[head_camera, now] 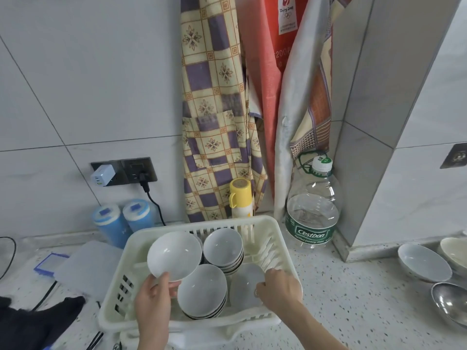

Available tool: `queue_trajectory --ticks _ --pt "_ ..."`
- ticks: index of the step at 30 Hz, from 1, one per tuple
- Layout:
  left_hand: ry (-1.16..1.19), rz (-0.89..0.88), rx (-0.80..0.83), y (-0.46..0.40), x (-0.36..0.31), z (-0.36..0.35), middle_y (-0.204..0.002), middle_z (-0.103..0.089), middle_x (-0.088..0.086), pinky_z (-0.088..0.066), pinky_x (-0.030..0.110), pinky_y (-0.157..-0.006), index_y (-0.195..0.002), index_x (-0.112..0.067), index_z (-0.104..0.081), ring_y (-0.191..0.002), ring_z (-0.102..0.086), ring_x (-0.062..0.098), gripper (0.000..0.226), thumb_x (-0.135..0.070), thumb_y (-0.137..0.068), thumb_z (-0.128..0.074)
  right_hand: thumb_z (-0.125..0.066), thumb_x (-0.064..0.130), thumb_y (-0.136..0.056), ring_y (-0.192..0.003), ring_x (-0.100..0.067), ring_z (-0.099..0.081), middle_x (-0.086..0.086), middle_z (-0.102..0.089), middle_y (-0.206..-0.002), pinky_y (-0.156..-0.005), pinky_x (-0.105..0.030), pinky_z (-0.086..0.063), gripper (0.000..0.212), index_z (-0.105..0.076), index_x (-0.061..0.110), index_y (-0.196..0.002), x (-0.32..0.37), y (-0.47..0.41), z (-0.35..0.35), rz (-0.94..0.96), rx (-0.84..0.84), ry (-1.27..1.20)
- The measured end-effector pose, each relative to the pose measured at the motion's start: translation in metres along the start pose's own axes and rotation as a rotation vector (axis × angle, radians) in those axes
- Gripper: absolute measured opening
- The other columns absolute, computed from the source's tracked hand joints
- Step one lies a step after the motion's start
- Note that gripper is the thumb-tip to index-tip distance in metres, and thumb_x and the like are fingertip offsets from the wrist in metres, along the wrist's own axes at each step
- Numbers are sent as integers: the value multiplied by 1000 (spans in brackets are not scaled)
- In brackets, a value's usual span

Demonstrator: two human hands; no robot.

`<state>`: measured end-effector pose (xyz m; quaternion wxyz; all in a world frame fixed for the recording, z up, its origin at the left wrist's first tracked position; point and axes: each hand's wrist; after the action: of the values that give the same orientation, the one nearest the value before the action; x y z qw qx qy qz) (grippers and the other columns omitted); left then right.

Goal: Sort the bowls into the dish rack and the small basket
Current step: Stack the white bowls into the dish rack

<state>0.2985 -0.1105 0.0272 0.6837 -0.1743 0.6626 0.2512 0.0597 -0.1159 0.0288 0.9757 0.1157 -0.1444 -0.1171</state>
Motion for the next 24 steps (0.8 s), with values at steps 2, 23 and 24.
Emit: queue_trajectory --ticks 2,23,24 --pt "56 18 -1 -5 1 1 -66 -75 -2 -49 33 -70 -97 -11 -68 -62 -60 19 15 -21 -93 -57 -49 31 -94 -73 -18 -52 5 -49 -72 -62 -25 -42 24 -66 17 -104 0 1 -5 1 -24 15" --pt "71 -26 173 -4 3 13 -74 -77 9 -50 33 -69 -98 -19 -68 -55 -64 6 10 -15 -96 -59 -37 19 -99 -76 -19 -58 1 -43 -69 -54 -27 -40 29 -62 8 -112 -3 1 -13 83 -39 238" --pt "63 -29 187 -5 4 13 -75 -77 10 -50 33 -69 -99 -18 -68 -57 -64 7 11 -15 -96 -58 -37 19 -98 -73 -19 -55 0 -45 -70 -50 -26 -37 31 -64 9 -109 -2 1 -12 94 -19 252"
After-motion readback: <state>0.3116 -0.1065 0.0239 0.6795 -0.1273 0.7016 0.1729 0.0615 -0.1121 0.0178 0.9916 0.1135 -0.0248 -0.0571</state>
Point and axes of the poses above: each hand's wrist, its own y-axis away from the middle knuckle, its own z-axis out of the back of the hand, x = y × z
